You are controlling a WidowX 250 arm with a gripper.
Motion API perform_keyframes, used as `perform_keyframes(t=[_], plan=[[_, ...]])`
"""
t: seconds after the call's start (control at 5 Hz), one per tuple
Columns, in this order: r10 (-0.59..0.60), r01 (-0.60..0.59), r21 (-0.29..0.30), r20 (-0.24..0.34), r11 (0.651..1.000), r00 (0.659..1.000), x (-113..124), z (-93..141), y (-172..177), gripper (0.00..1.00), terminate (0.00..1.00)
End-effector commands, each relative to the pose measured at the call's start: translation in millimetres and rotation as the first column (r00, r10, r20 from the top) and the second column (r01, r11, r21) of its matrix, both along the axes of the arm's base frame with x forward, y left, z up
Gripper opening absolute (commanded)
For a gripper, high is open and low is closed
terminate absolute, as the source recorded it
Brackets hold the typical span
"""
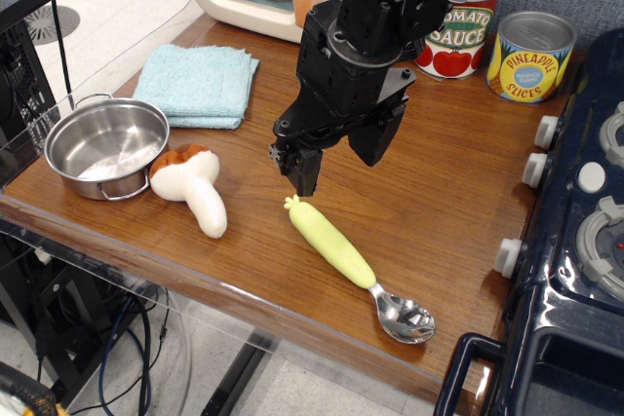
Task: Move the mushroom from the top right to the bottom left next to the plate.
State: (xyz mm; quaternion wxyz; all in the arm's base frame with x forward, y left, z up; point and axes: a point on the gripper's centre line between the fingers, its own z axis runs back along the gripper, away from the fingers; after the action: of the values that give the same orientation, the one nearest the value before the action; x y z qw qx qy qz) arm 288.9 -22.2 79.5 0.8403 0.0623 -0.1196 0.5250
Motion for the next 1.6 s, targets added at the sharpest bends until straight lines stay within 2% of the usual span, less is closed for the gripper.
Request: perform_keyframes(t=[0.0,0.4,0.6,0.8,1.0,1.2,1.4], plan=[[0.0,0.0,0.0,0.0,1.0,1.0,0.0,0.0,0.0,1.0,0.0],[0.08,-0.08,0.002,-0.002,0.997,0.997,-2.4,9.2,34.1,1.0,0.0],[0.113,-0.113,0.055,0.001,0.992,0.994,-4.4,15.6,52.8,1.0,0.0],[0.107,-0.103,0.096,-0.036,0.99,0.994,-6.2,15.0,72.4,1.0,0.0],[0.089,-0.08,0.108,-0.078,0.991,0.993,-10.3,6.3,84.6,1.0,0.0],[0.074,-0.058,0.116,-0.143,0.992,0.987,-18.3,-7.7,95.4,1.0,0.0],[0.041,-0.035,0.038,-0.186,0.999,0.982,-17.1,-27.7,103.0,1.0,0.0]])
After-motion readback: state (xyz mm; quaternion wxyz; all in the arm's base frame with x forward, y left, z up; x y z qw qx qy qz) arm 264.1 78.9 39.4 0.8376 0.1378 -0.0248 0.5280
